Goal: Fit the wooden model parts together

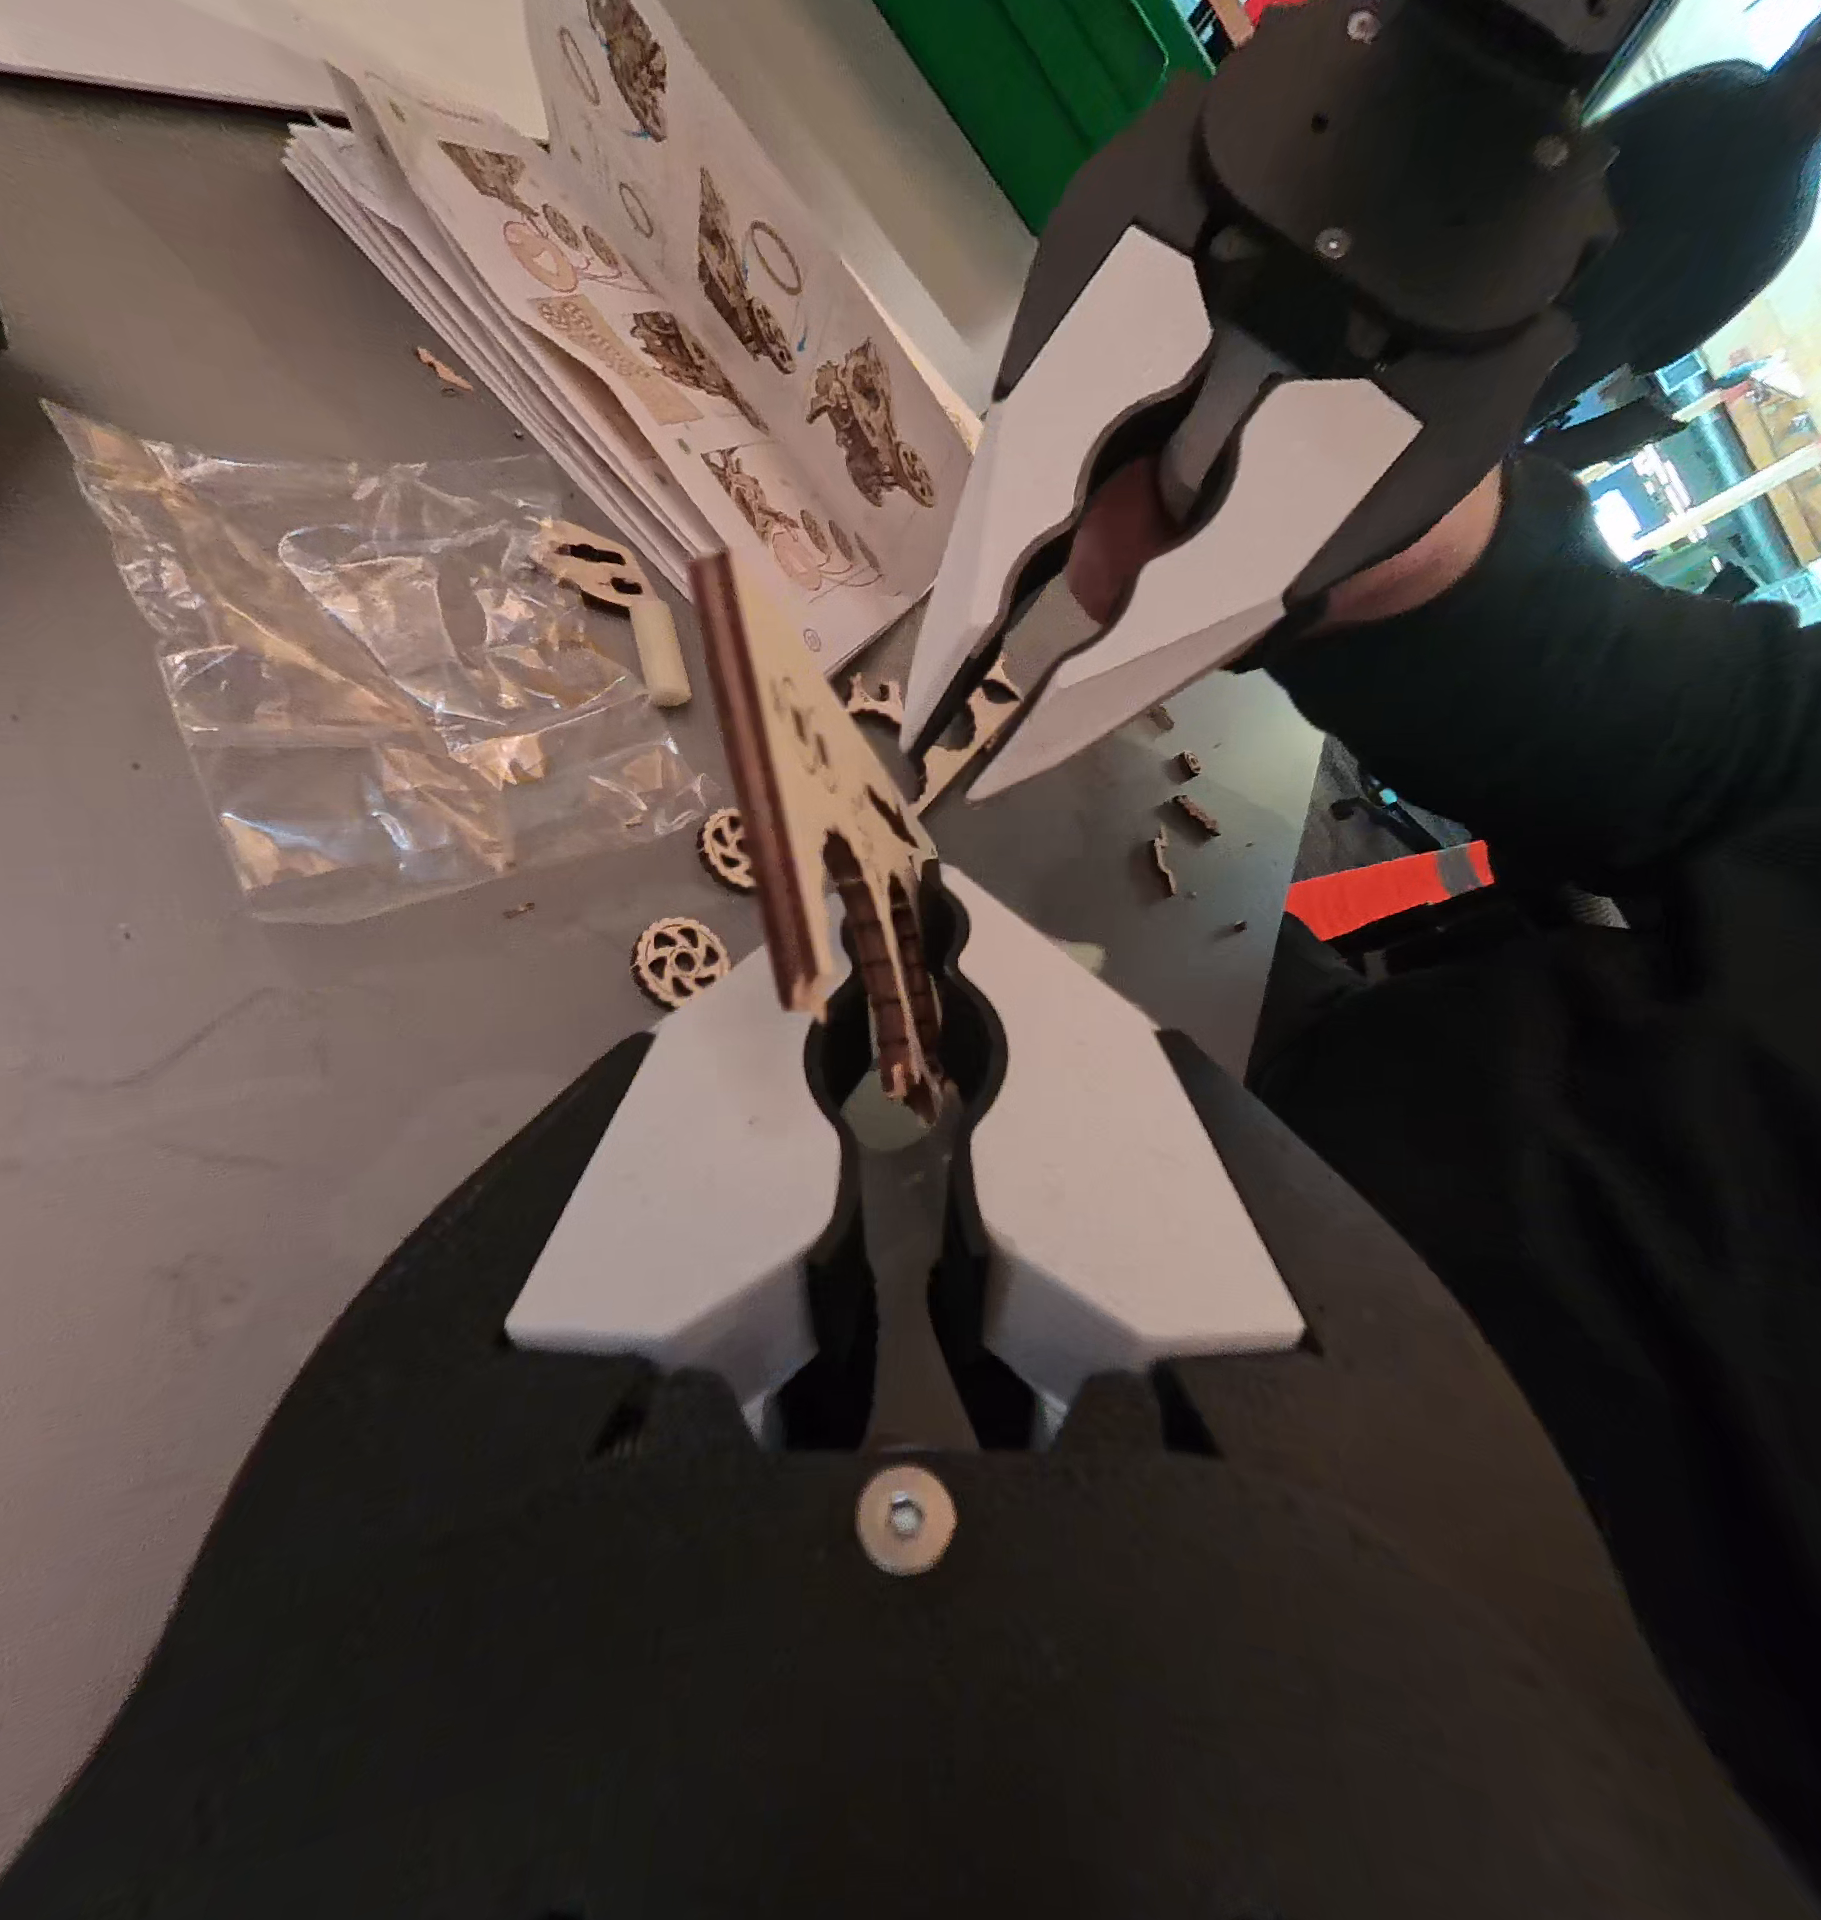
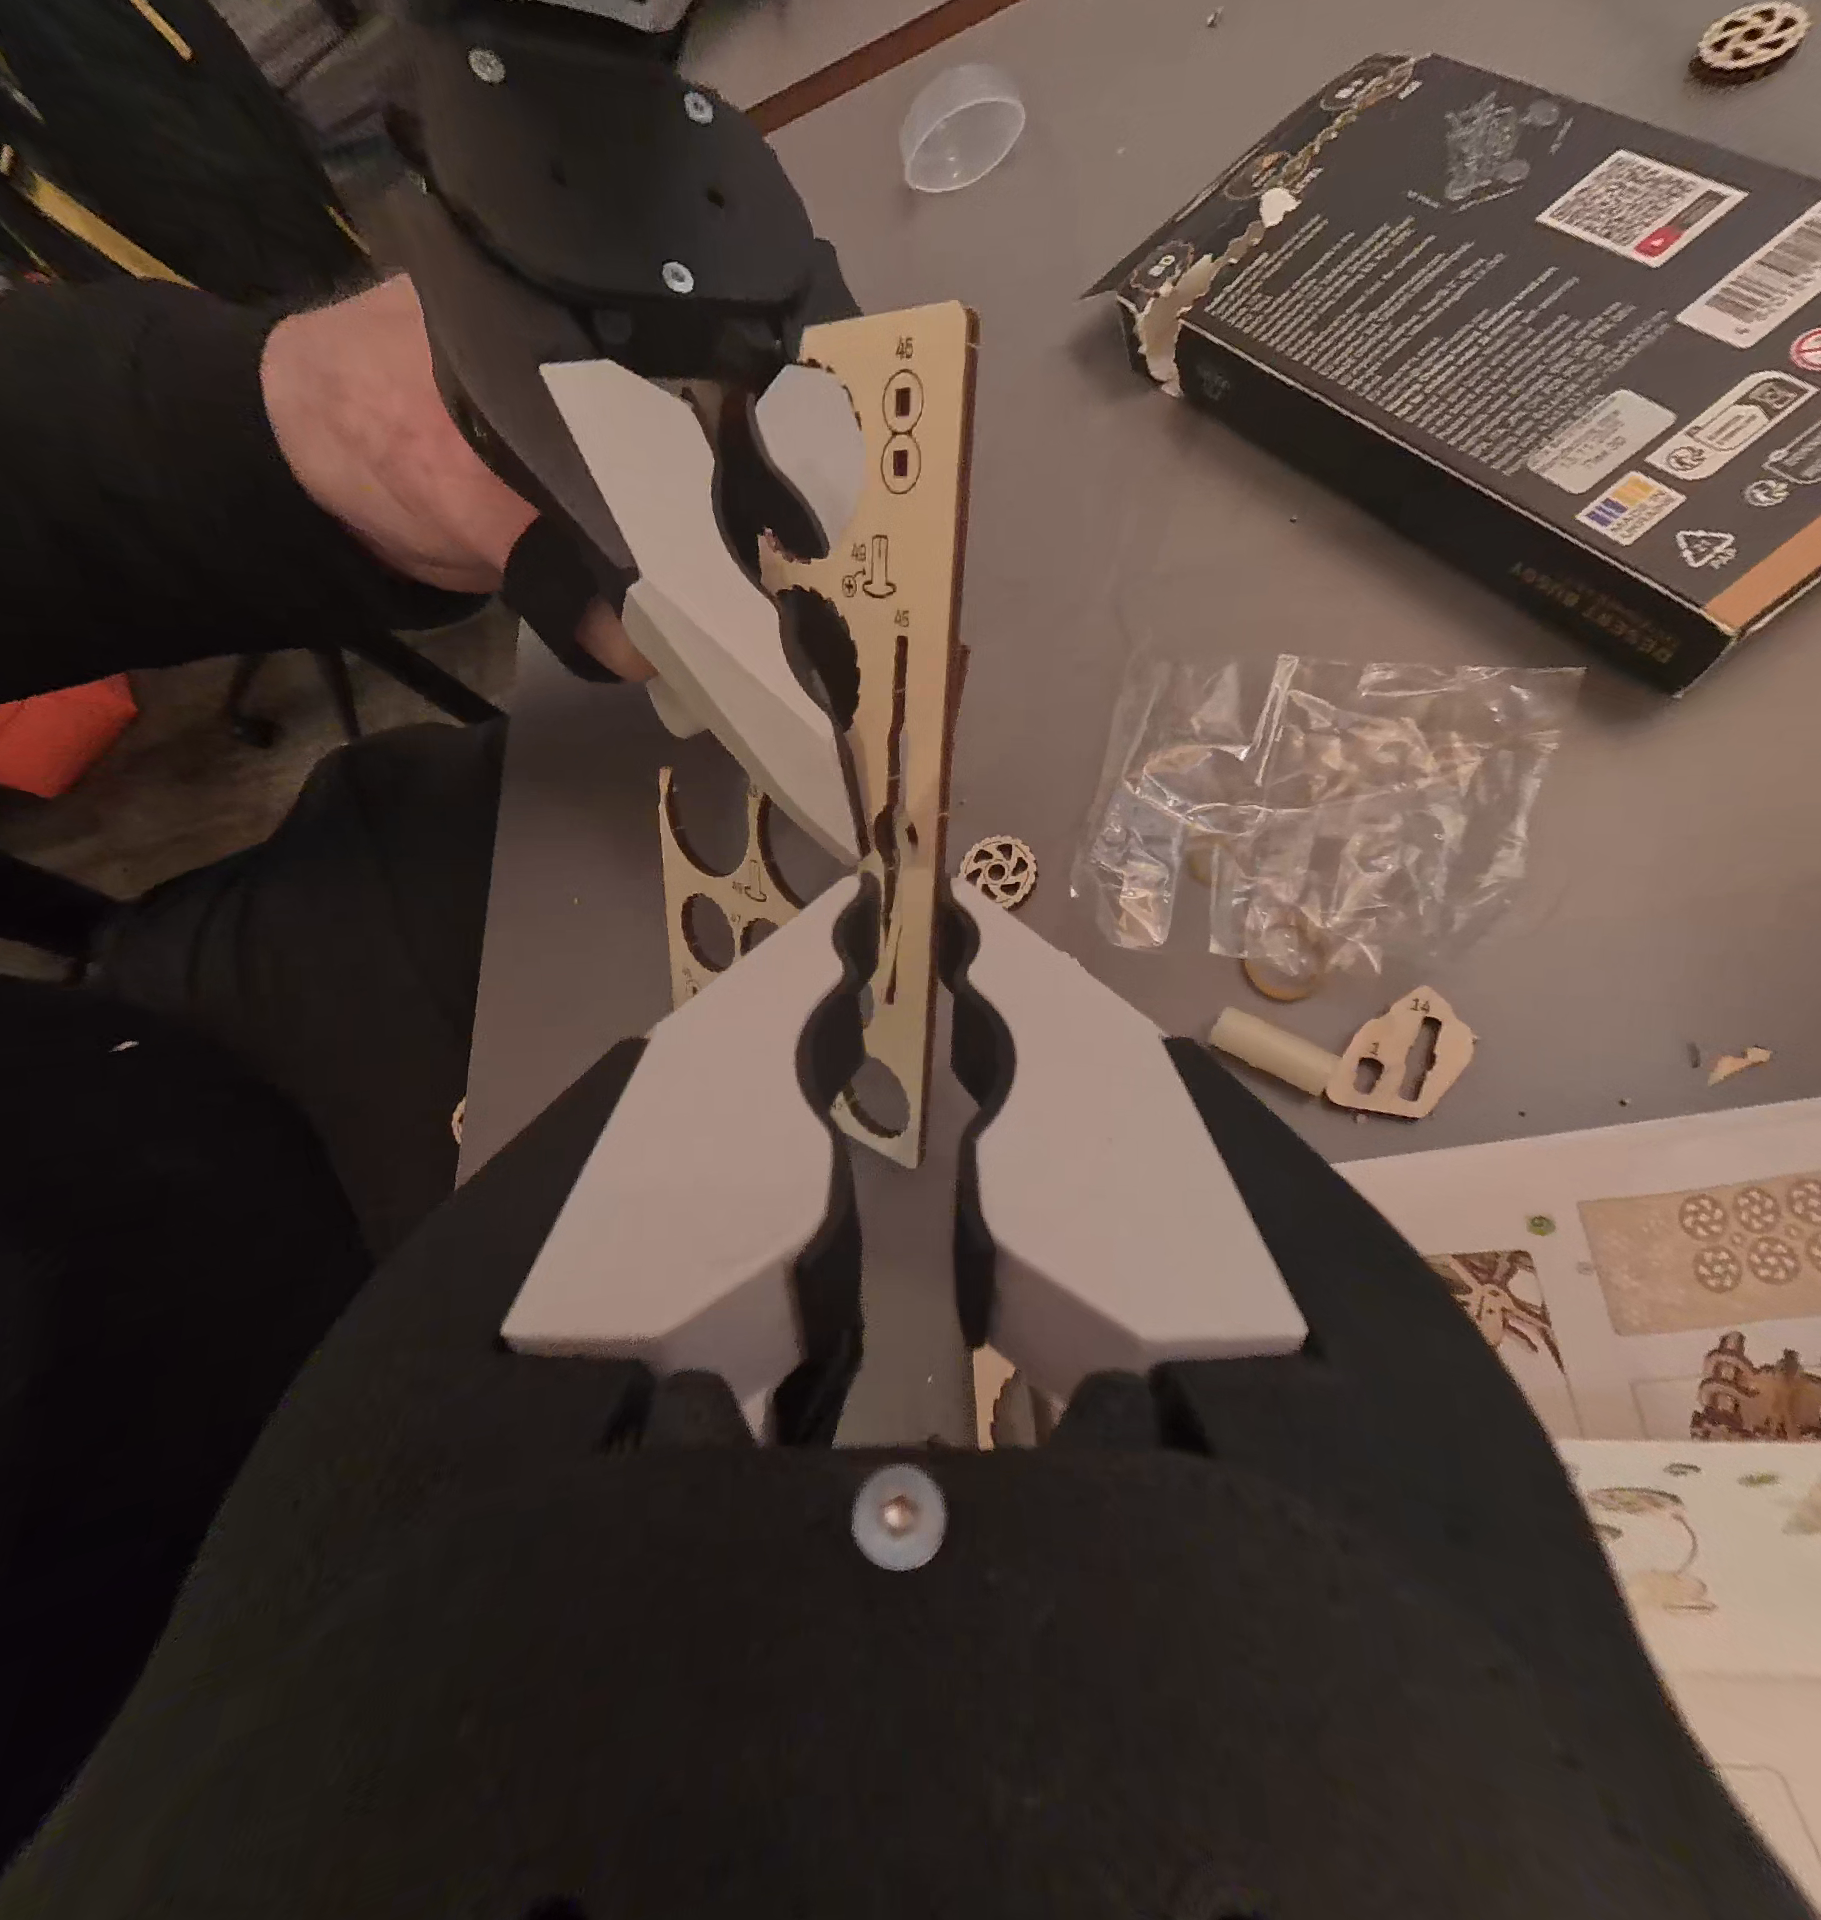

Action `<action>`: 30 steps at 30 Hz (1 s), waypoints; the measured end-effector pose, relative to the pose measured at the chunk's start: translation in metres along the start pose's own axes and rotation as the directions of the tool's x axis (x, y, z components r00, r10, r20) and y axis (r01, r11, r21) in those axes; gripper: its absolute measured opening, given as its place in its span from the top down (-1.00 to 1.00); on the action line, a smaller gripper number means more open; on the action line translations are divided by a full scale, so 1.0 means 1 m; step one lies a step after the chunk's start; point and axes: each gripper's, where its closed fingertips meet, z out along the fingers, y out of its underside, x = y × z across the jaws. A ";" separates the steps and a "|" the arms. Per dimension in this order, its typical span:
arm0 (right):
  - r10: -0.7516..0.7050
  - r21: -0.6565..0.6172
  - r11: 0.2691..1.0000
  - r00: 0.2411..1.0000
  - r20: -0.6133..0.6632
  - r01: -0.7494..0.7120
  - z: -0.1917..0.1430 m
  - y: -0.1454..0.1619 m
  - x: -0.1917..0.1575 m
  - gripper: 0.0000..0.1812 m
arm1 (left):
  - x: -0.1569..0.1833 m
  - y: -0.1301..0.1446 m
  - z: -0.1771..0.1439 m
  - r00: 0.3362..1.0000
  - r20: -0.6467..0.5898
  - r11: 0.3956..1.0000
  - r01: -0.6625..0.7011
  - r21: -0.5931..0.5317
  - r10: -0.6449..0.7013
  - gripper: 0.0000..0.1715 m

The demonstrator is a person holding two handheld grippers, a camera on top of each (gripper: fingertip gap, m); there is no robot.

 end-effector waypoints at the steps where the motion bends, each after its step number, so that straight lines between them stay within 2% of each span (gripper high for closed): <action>1: -0.006 -0.002 1.000 1.000 -0.004 0.006 0.000 0.000 0.001 0.90 | 0.002 0.000 0.000 1.000 -0.012 1.000 -0.001 0.000 0.001 0.97; 4: 0.005 0.033 0.999 1.000 0.012 -0.006 -0.002 -0.009 0.002 0.86 | 0.007 0.000 -0.004 0.999 -0.028 1.000 -0.025 0.003 0.025 0.98; 7: 0.006 0.080 0.997 1.000 0.018 -0.008 -0.008 -0.020 0.004 0.91 | 0.011 -0.001 -0.009 0.997 -0.046 0.998 -0.058 0.007 0.058 0.98; 14: 0.069 0.085 0.992 0.957 0.281 -0.097 -0.006 -0.026 -0.018 0.89 | 0.034 -0.006 -0.014 0.966 -0.111 0.972 -0.231 0.036 0.234 0.99; 16: 0.103 0.088 0.986 0.927 0.362 -0.144 -0.007 -0.029 -0.025 0.92 | 0.039 -0.006 -0.014 0.945 -0.089 0.949 -0.313 0.026 0.315 0.99; 19: 0.148 0.077 0.976 0.883 0.446 -0.203 -0.011 -0.034 -0.036 0.85 | 0.047 -0.007 -0.015 0.888 -0.032 0.888 -0.460 -0.018 0.459 0.99; 23: 0.109 0.079 0.982 0.859 0.501 -0.171 -0.016 -0.038 -0.053 0.87 | 0.053 -0.007 -0.016 0.775 0.058 0.774 -0.618 -0.135 0.629 0.99; 25: 0.105 0.073 0.983 0.845 0.524 -0.168 -0.017 -0.038 -0.059 0.92 | 0.059 -0.008 -0.016 0.742 0.066 0.742 -0.652 -0.154 0.667 0.99; 27: 0.080 0.090 0.986 0.875 0.477 -0.139 -0.017 -0.038 -0.055 0.98 | 0.061 -0.007 -0.016 0.722 0.071 0.721 -0.671 -0.173 0.688 0.99; 30: 0.111 0.138 0.975 0.922 0.371 -0.173 -0.016 -0.042 -0.040 1.00 | 0.060 -0.011 -0.017 0.691 0.115 0.698 -0.687 -0.201 0.713 0.99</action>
